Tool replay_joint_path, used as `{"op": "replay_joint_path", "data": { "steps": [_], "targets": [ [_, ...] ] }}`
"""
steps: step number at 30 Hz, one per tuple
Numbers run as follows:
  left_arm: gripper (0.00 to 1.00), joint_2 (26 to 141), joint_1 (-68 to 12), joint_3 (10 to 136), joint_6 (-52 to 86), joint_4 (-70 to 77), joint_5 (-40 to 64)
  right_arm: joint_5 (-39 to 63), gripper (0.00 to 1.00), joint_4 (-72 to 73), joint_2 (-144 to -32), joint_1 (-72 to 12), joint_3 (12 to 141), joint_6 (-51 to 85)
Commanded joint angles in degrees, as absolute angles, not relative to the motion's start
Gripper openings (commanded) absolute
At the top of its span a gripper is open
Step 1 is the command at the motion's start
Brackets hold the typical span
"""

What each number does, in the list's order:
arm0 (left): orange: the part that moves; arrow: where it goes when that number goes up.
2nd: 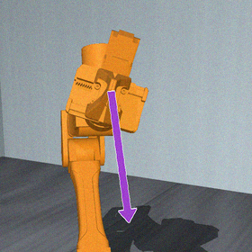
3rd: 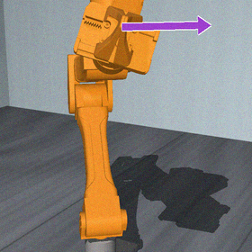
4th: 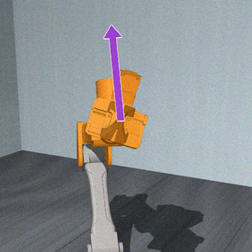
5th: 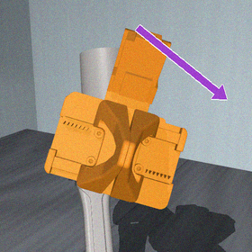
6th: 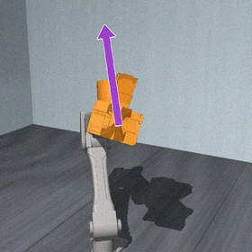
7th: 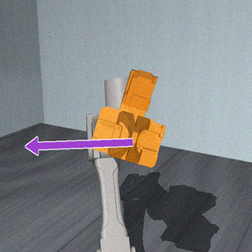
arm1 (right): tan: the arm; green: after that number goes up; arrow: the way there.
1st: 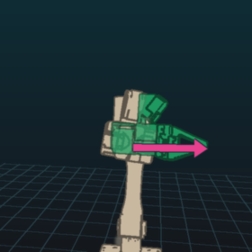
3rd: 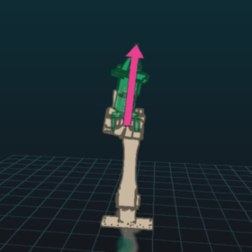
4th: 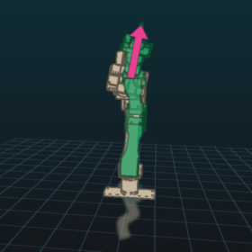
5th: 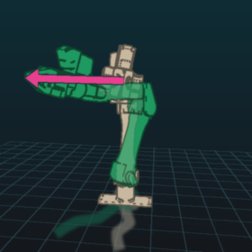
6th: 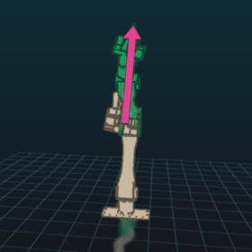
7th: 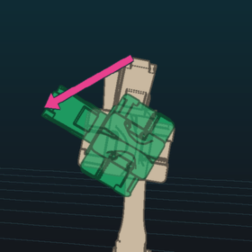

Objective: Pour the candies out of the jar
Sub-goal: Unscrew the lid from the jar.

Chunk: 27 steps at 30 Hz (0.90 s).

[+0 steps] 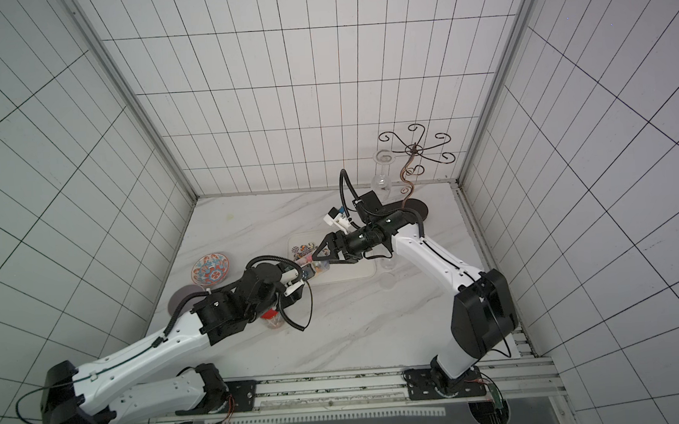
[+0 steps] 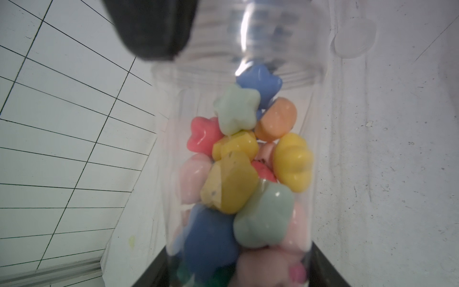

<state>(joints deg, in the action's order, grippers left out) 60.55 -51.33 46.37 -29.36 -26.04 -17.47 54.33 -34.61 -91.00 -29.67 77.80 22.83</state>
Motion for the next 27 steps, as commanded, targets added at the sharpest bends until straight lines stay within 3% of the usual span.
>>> {"op": "replay_joint_path", "data": {
  "steps": [1,15,27],
  "targets": [
    [0.49,60.12,-51.60,47.02,-29.08,-22.94,-17.17,53.61,0.78,-34.72,-91.32,-29.64,84.29,21.62],
    [0.49,59.76,-51.59,46.67,-28.17,-22.07,-18.02,54.20,0.68,-34.85,-90.54,-29.50,83.09,21.43],
    [0.49,59.41,-51.59,46.93,-27.32,-21.71,-18.64,55.81,0.75,-34.74,-89.74,-29.47,81.57,21.02]
  ]
}}
